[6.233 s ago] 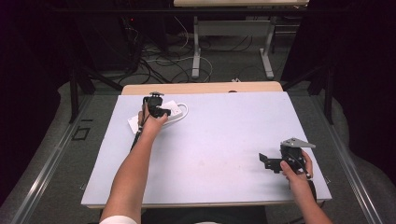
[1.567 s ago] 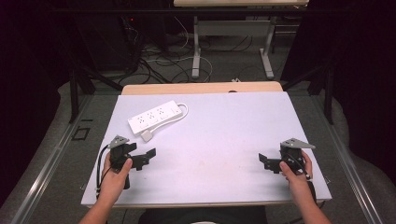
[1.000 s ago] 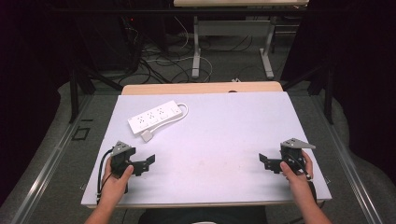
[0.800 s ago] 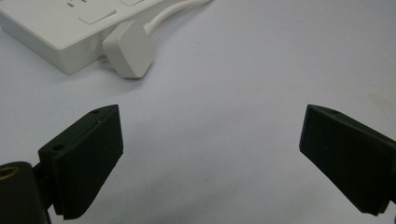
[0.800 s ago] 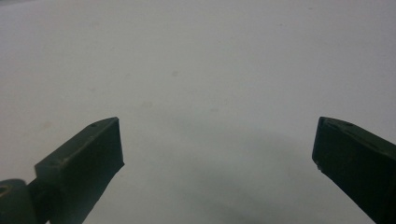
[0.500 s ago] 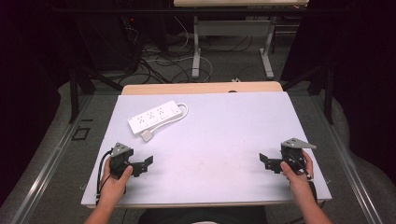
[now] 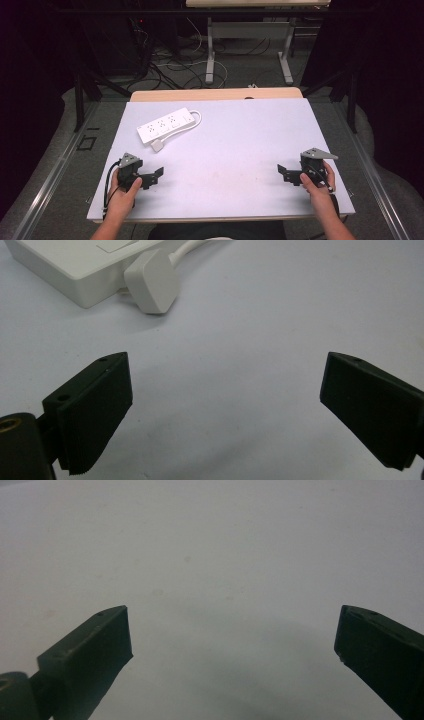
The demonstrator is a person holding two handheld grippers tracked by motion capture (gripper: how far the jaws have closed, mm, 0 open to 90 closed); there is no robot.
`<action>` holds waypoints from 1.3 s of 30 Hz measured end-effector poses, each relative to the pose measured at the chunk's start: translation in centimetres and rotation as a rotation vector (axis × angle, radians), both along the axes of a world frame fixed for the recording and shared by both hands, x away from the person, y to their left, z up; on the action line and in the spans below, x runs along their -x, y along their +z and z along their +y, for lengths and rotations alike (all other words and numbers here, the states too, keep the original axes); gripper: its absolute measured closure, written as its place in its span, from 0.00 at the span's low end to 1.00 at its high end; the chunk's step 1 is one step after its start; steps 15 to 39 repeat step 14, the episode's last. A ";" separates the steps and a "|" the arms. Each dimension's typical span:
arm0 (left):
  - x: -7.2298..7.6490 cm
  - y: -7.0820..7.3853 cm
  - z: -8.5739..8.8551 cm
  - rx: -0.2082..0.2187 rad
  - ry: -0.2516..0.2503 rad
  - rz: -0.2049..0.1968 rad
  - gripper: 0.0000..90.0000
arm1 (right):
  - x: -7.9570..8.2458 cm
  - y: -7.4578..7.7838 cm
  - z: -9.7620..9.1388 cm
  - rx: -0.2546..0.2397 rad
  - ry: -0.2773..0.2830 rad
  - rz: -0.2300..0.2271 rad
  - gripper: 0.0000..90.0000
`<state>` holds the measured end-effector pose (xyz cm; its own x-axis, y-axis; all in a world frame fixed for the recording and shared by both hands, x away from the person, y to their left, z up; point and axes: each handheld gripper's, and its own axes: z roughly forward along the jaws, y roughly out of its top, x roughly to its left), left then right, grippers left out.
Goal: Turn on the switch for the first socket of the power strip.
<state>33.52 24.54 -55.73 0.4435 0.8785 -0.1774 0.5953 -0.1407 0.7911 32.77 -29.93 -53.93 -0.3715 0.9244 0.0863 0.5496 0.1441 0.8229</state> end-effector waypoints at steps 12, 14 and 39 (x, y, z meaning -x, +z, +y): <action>-0.1 -0.1 0.0 0.002 0.001 0.002 0.07 | 0.0 0.0 -0.1 0.007 0.005 -0.002 0.01; -0.1 -0.1 0.0 0.002 0.003 0.003 0.07 | 0.0 0.0 -0.1 0.005 0.002 -0.003 0.01; -0.1 -0.1 0.0 0.002 0.003 0.003 0.07 | 0.0 0.0 -0.1 0.005 0.002 -0.003 0.01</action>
